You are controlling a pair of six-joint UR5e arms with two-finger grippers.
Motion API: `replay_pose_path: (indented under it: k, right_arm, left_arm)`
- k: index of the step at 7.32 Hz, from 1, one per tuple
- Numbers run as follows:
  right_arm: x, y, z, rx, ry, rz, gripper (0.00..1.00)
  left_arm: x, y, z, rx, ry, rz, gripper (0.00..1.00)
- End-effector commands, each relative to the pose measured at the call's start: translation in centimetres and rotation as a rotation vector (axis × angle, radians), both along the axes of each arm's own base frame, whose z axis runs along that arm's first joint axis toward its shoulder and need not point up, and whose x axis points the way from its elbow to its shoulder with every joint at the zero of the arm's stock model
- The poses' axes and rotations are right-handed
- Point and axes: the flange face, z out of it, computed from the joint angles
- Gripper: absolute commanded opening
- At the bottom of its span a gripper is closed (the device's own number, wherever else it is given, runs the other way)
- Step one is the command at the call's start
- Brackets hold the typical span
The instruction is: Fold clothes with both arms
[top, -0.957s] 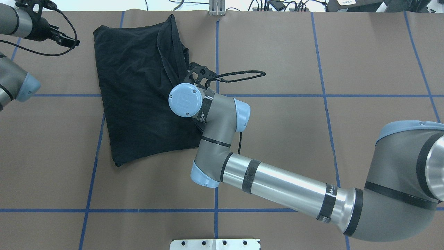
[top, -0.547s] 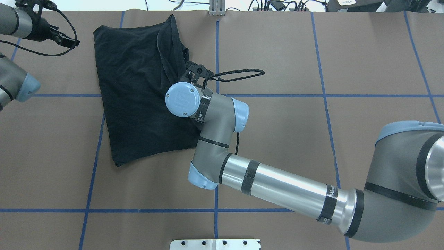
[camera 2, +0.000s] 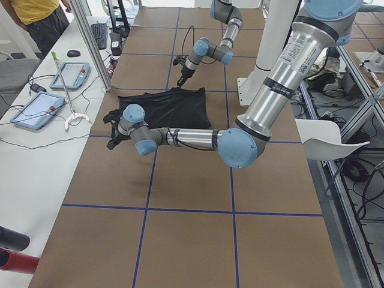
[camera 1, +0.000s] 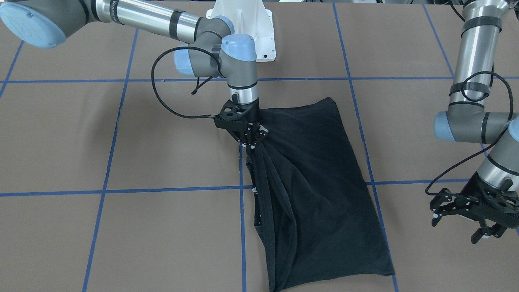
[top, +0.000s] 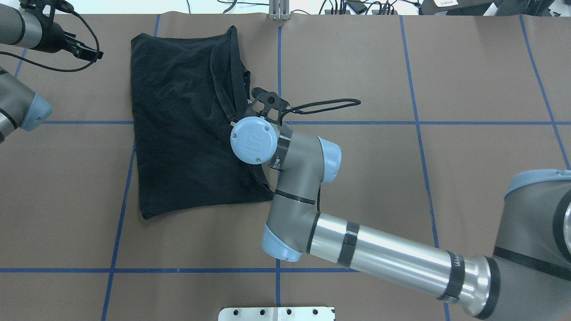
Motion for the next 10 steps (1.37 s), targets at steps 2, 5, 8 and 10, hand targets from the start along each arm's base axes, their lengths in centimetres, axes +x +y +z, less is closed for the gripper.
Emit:
replay_pose_path:
  k: [2, 5, 8, 10]
  right_arm:
    - [2.9, 3.1, 3.0, 0.008, 0.003, -0.017, 0.0]
    - [4.7, -1.5, -0.5, 0.095, 0.068, -0.035, 1.0]
    - [-1.0, -10.4, -6.6, 0.045, 0.142, 0.019, 1.0]
    - [-3.5, -14.7, -6.0, -0.006, 0.233, 0.029, 0.82]
  left_arm:
    - [0.0, 0.0, -0.1, 0.002, 0.002, 0.001, 1.0]
    - [0.1, 0.1, -0.2, 0.005, 0.001, 0.003, 1.0]
    - [0.0, 0.1, -0.2, 0.004, 0.002, 0.001, 1.0]
    - [-0.2, 0.8, 0.4, -0.001, 0.0, 0.002, 1.0]
